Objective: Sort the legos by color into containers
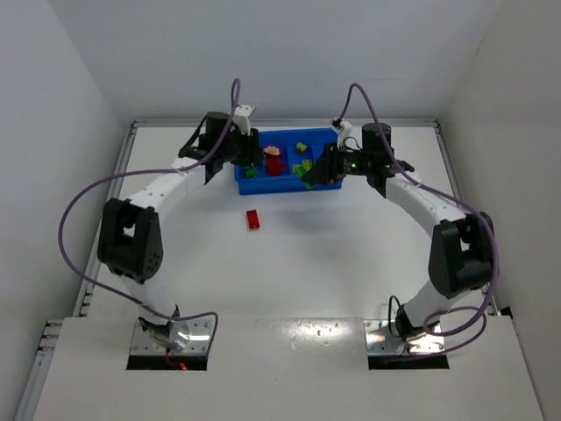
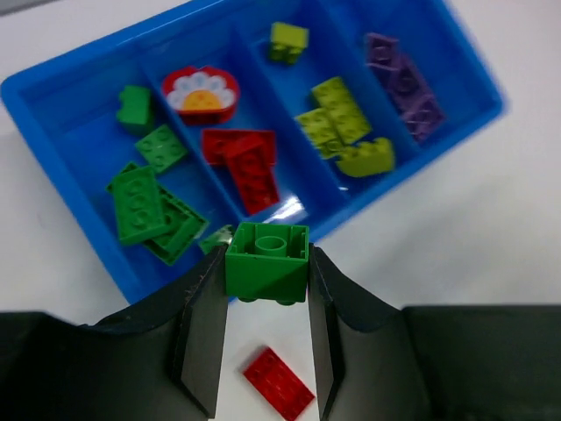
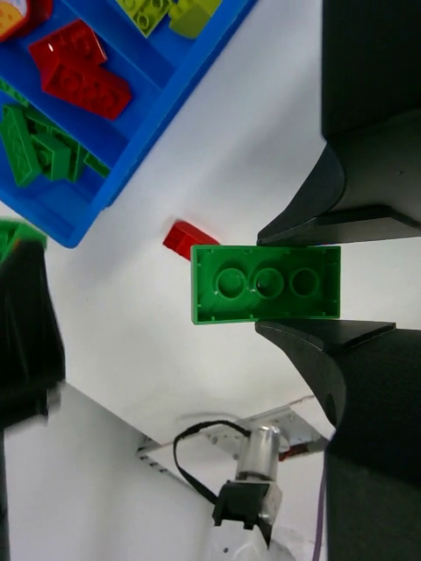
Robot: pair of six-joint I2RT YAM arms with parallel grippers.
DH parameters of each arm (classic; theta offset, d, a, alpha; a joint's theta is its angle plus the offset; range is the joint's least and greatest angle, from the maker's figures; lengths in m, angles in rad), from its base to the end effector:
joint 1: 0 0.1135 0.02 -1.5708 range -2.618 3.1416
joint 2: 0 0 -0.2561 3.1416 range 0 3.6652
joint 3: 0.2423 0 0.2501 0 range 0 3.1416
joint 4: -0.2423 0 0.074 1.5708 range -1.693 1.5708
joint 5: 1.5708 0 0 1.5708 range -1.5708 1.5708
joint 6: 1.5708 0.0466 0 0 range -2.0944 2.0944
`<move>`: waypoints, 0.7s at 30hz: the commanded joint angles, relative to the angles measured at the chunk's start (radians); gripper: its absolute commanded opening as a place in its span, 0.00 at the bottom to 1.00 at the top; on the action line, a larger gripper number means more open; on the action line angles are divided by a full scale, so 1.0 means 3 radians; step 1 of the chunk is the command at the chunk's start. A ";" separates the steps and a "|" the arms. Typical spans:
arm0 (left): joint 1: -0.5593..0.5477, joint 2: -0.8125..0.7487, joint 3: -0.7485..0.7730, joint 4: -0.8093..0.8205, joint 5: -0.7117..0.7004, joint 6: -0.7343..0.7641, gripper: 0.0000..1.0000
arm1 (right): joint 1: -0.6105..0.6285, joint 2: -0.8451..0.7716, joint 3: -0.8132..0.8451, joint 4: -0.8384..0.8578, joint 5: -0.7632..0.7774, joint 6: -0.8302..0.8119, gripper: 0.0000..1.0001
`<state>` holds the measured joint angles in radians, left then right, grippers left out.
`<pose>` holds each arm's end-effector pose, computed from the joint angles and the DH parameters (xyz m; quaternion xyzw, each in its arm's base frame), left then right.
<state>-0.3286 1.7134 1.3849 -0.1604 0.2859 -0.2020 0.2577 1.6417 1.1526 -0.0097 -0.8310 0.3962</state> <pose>0.3842 -0.1449 0.2897 0.1269 0.8421 -0.2515 0.4598 0.3521 0.1284 0.2574 -0.1512 0.7990 0.4787 0.3310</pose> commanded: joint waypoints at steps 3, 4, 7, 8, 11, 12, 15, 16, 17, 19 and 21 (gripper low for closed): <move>-0.0024 0.0577 0.0409 -0.0074 -0.0779 0.0029 0.00 | -0.0010 -0.0262 0.0059 -0.0065 0.0183 -0.0231 0.00; -0.0024 0.0654 0.0476 -0.0074 -0.0875 -0.0001 0.04 | -0.0010 -0.0262 0.0059 -0.0065 0.0152 -0.0231 0.00; -0.0024 0.0950 0.0742 -0.0074 -0.0958 -0.0002 0.18 | -0.0010 -0.0262 0.0059 -0.0095 0.0152 -0.0231 0.00; -0.0024 0.1012 0.0808 -0.0074 -0.0989 -0.0037 0.23 | -0.0010 -0.0262 0.0059 -0.0095 0.0152 -0.0267 0.00; 0.0011 0.1161 0.1044 -0.0140 -0.0927 -0.0098 0.54 | -0.0010 -0.0262 0.0059 -0.0126 0.0152 -0.0267 0.00; 0.0011 0.1191 0.1110 -0.0140 -0.0877 -0.0129 0.64 | -0.0010 -0.0262 0.0059 -0.0126 0.0152 -0.0267 0.00; 0.0011 0.1115 0.1151 -0.0140 -0.0733 -0.0129 0.85 | 0.0021 -0.0170 0.0059 -0.0035 0.0152 -0.0227 0.00; 0.0042 0.1049 0.1151 -0.0140 -0.0703 -0.0129 0.85 | 0.0061 -0.0139 0.0059 0.0001 0.0188 -0.0226 0.00; 0.0088 0.0846 0.1091 -0.0140 -0.0601 -0.0165 0.85 | 0.0092 -0.0089 0.0110 0.0032 0.0188 -0.0191 0.00; 0.0210 0.0564 0.0840 0.0027 -0.0432 -0.0318 0.85 | 0.0133 0.0106 0.0217 0.0068 0.0310 -0.0155 0.00; 0.0308 0.0257 0.0682 0.0059 -0.0197 -0.0405 0.85 | 0.0224 0.0279 0.0472 0.0119 0.0412 -0.0109 0.00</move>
<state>-0.2989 1.9827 1.6218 -0.2115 0.1238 -0.2634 0.2874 1.6592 1.1866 -0.0391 -0.7593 0.3466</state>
